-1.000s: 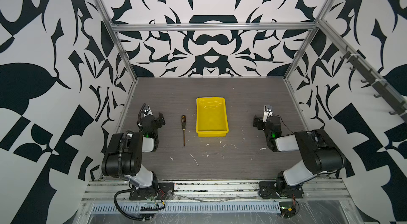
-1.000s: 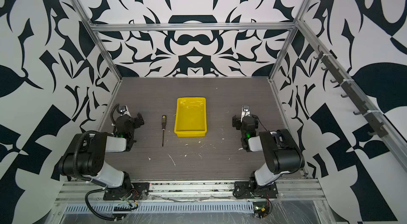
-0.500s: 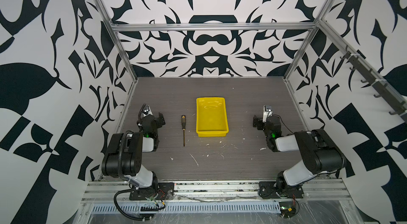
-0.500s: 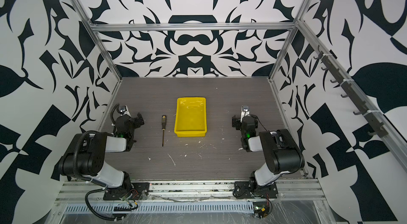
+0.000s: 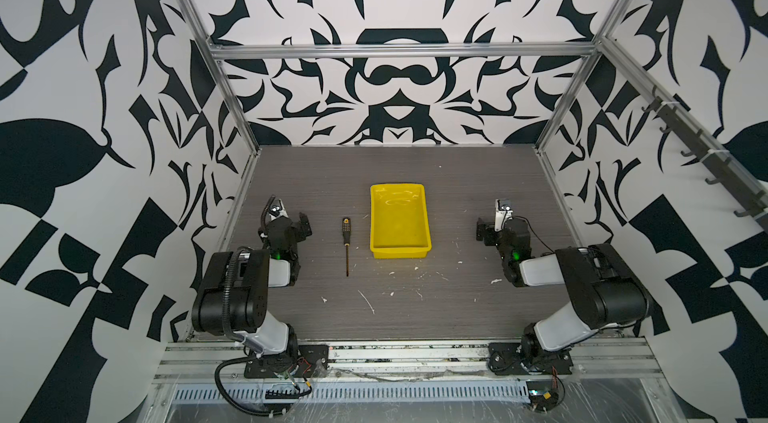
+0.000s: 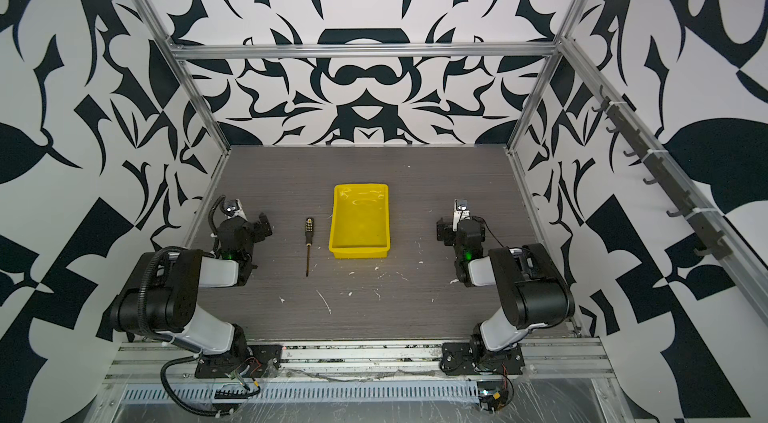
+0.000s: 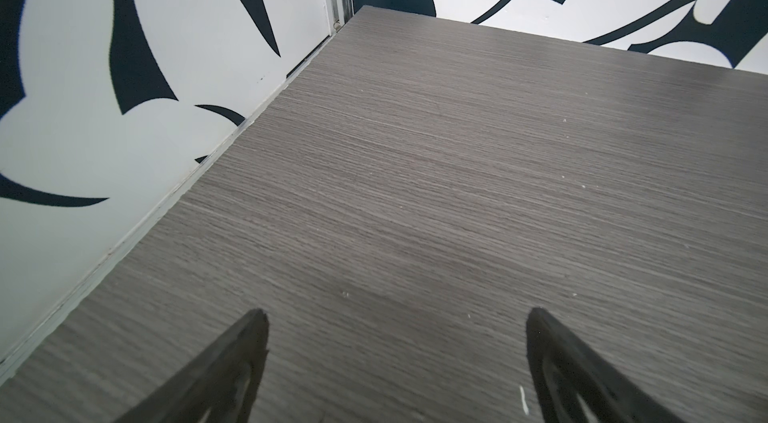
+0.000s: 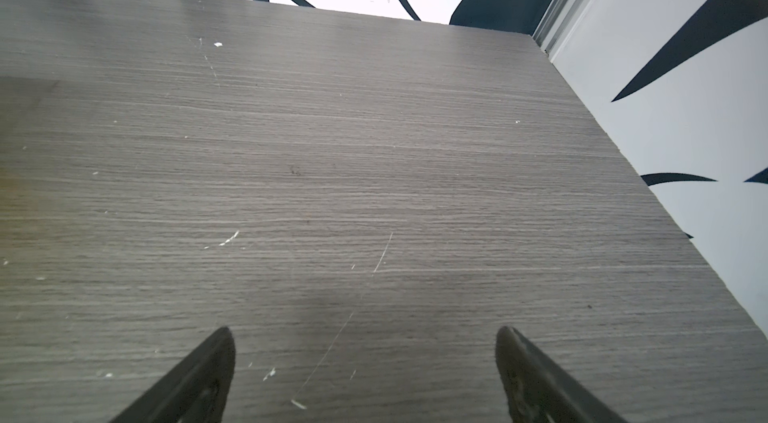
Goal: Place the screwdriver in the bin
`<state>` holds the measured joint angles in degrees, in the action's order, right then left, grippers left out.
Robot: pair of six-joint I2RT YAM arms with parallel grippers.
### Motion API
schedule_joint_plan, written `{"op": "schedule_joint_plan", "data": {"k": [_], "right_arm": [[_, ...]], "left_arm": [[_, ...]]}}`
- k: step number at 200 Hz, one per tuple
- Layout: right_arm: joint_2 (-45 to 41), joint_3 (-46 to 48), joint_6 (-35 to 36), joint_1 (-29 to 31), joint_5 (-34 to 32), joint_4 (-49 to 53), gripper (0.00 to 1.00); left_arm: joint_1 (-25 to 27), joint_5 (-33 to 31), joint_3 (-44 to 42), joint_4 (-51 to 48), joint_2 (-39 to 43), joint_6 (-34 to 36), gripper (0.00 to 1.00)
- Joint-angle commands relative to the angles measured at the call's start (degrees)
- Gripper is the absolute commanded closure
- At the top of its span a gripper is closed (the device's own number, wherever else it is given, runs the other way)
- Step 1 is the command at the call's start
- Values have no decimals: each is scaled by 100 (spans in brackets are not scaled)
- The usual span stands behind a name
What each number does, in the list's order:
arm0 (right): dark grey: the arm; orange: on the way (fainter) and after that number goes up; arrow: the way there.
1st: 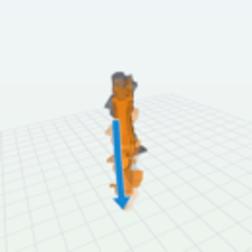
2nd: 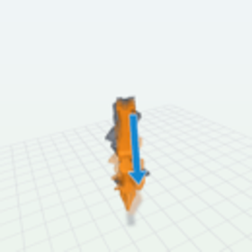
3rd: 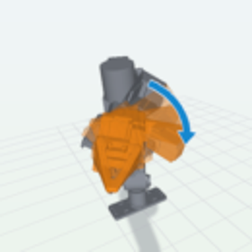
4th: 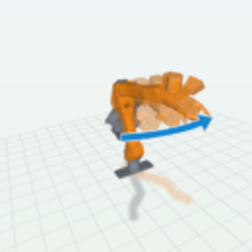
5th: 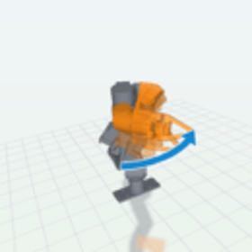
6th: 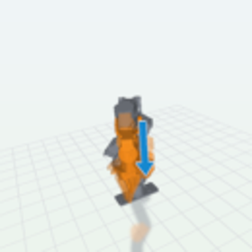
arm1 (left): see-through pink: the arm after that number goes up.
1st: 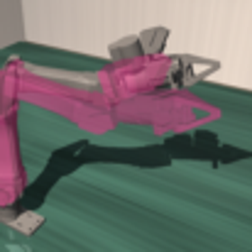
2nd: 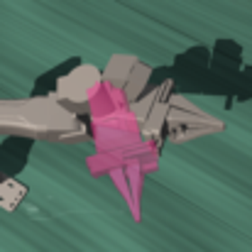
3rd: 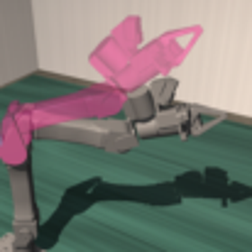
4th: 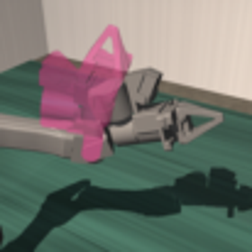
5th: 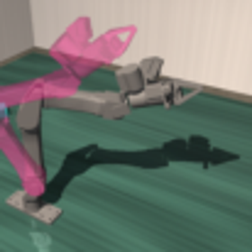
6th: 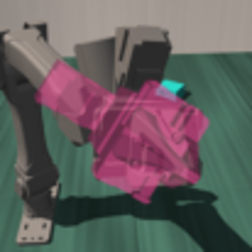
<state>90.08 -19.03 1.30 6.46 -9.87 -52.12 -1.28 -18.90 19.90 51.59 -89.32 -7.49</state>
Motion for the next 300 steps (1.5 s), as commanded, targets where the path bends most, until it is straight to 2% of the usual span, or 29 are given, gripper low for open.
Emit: {"op": "schedule_joint_plan", "data": {"k": [1, 31, 47, 58, 74, 89, 101, 115, 123, 133, 147, 158, 169, 175, 197, 212, 214, 229, 250, 259, 268, 285, 300], "right_arm": [[-156, 55, 0, -2, 51, -356, 0], [-610, 270, 79, 152, -64, -390, 0], [-1060, 375, 120, 270, -434, -170, 0], [-1536, 193, -99, 333, -883, 587, 0], [-2071, -361, -566, 339, -1637, 2269, 0], [-2380, -305, -289, 377, -1655, 2382, 0], [-2935, -429, -280, 442, -1752, 3070, 0], [-3624, -711, -561, 451, -1569, 4156, 0], [-3993, -930, -901, 448, -1539, 4816, 0], [-4311, -1243, -1429, 446, -1494, 5685, 0], [-4568, -1639, -2532, 450, -1430, 6979, 0], [-4686, -1788, -3148, 442, -1268, 7989, 0], [-4773, -1631, -3240, 428, -945, 8215, 0], [-4792, -1516, -3308, 419, -718, 8274, 0], [-4718, -1371, -3400, 418, 2, 8353, 0], [-4620, -1221, -3469, 418, -61, 8231, 0], [-4615, -1196, -3489, 422, -224, 8212, 0], [-4600, -986, -3617, 431, -408, 8059, 0], [-4747, -345, -3709, 468, -316, 7318, 0], [-4891, -369, -3575, 478, -187, 7316, 0], [-5059, -311, -3649, 518, -428, 7398, 0], [-5356, -181, -3636, 519, -438, 7314, 0], [-5450, -130, -3646, 516, -424, 7274, 0]], "left_arm": [[-13, -51, 78, 173, 56, -27, 1], [121, -4, 28, 272, 110, 152, 1], [269, -4, -195, 587, 217, 330, 1], [301, 73, -404, 1025, 195, 391, 1], [342, 530, -590, 1315, 270, 644, 1], [506, 684, -881, 1580, 583, 866, 1], [550, 678, -1065, 1593, 961, 882, 1], [574, 656, -990, 1028, 1549, 878, 1], [606, 794, -897, 422, 2178, 871, 1], [648, 1077, -660, -751, 3063, 531, 1], [689, 1348, -14, -3038, 4226, -39, 1], [699, 992, 298, -3893, 4800, -775, 1], [703, 156, 482, -4747, 5162, -2153, 1], [699, -180, 616, -5309, 5285, -2655, 1], [690, -255, 1249, -6871, 5533, -2797, 1], [690, -506, 1542, -7798, 5584, -3064, 1], [690, -562, 1569, -7909, 5597, -3129, 1], [690, -1018, 1558, -8477, 5667, -3977, 1], [690, -834, 1252, -8492, 5784, -4740, 1], [690, -615, 1154, -8617, 5772, -5289, 1], [690, -153, 1074, -8732, 5700, -5754, 1], [699, 786, 766, -8517, 5375, -5987, 1], [699, 961, 634, -8600, 4934, -6046, 1]]}}
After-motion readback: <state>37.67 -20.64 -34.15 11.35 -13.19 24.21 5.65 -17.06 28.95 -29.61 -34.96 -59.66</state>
